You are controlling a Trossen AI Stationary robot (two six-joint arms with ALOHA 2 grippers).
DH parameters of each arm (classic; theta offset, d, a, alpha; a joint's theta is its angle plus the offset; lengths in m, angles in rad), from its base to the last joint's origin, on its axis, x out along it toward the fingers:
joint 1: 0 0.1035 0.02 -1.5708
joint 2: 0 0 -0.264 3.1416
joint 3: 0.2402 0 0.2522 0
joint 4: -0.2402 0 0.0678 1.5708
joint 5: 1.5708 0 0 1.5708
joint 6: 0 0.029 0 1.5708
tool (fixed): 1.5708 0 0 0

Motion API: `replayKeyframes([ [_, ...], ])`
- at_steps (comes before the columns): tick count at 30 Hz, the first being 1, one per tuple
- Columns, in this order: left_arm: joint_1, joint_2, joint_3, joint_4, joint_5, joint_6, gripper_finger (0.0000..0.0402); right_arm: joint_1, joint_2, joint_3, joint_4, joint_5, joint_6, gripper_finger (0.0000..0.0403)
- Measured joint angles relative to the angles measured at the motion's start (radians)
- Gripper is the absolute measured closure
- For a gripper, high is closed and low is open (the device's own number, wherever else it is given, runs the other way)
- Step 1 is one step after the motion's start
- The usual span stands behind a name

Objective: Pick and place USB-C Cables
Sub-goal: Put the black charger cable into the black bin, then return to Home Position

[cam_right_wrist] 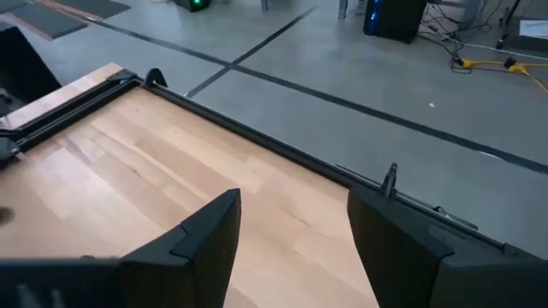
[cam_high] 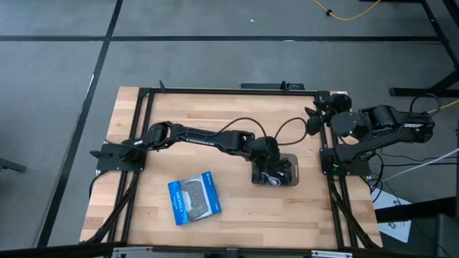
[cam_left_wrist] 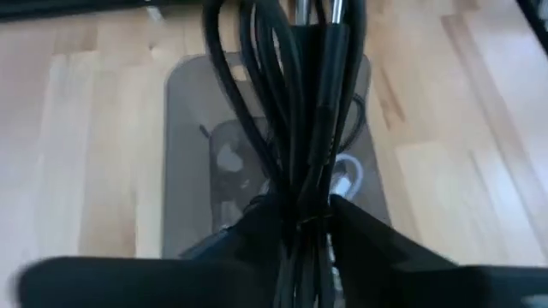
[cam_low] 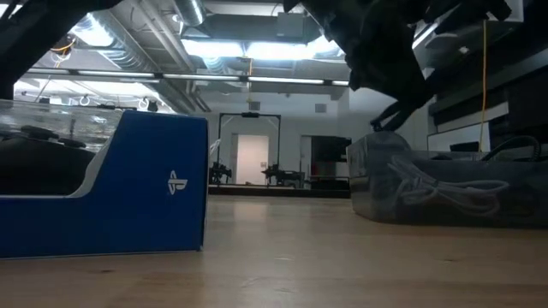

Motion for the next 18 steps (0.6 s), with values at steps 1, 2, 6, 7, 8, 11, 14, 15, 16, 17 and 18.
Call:
replayKeyframes([
  [1, 0.001, 0.000, 0.000, -0.002, 0.007, -0.005, 0.0293, 0.000, -0.001, 0.000, 0.000, -0.004, 0.000, 0.0183],
  [2, 0.003, 0.000, 0.000, -0.004, 0.014, -0.019, 0.0275, 0.000, 0.000, 0.000, 0.000, -0.013, 0.000, 0.0183],
  [6, 0.009, 0.000, 0.000, -0.005, 0.051, -0.078, 0.0233, 0.000, -0.004, 0.000, -0.001, -0.026, -0.001, 0.0183],
  [7, 0.009, 0.000, 0.000, -0.005, 0.051, -0.078, 0.0230, 0.000, -0.004, 0.000, -0.002, -0.027, -0.001, 0.0183],
  [8, 0.009, 0.000, 0.000, -0.005, 0.045, -0.076, 0.0228, 0.000, -0.003, 0.000, -0.003, -0.029, -0.001, 0.0183],
  [11, 0.008, -0.005, 0.000, -0.022, -0.002, -0.051, 0.0226, 0.000, -0.003, 0.000, -0.009, -0.052, -0.002, 0.0183],
  [14, 0.008, -0.058, -0.001, -0.133, -0.046, -0.127, 0.0225, 0.000, -0.003, 0.000, -0.008, -0.088, -0.011, 0.0183],
  [15, 0.009, -0.089, 0.005, -0.189, -0.047, -0.154, 0.0225, 0.000, -0.003, 0.000, -0.009, -0.107, -0.011, 0.0183],
  [16, 0.009, -0.116, 0.018, -0.248, -0.046, -0.172, 0.0224, 0.001, -0.002, 0.000, -0.009, -0.131, -0.010, 0.0183],
  [17, 0.007, -0.144, 0.033, -0.297, -0.047, -0.182, 0.0224, 0.001, -0.001, 0.000, -0.008, -0.153, -0.007, 0.0183],
  [18, 0.005, -0.174, 0.041, -0.353, -0.049, -0.182, 0.0224, 0.001, 0.000, 0.000, -0.008, -0.176, -0.020, 0.0183],
])
